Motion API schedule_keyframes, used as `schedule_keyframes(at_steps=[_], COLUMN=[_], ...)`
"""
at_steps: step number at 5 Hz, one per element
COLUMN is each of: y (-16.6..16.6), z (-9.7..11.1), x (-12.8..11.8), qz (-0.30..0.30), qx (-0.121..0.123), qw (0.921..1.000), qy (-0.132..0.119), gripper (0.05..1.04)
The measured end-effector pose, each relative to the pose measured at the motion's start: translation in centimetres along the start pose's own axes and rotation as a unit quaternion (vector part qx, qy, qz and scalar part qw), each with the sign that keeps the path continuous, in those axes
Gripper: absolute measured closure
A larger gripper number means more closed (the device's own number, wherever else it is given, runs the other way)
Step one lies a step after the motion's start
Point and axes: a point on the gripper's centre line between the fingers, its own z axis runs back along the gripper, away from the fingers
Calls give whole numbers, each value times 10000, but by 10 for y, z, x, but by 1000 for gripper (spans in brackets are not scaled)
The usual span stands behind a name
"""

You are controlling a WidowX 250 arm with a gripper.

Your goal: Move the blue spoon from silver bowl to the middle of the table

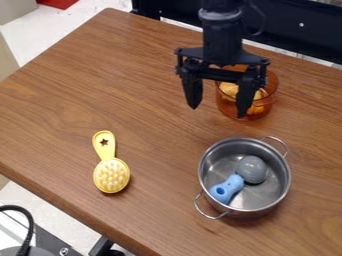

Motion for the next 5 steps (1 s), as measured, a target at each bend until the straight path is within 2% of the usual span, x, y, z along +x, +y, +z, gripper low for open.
schedule_keyframes(at_steps=[1, 2, 4, 5], y=[-18, -27, -36, -37], z=[-10, -16, -29, -29], x=[-16, -34, -40, -35], qz=[-492, -783, -1059, -1065], qx=[62, 214, 267, 147], qw=[9985, 9967, 9936, 9933], qy=[218, -40, -296, -419], gripper=[84, 84, 84, 84])
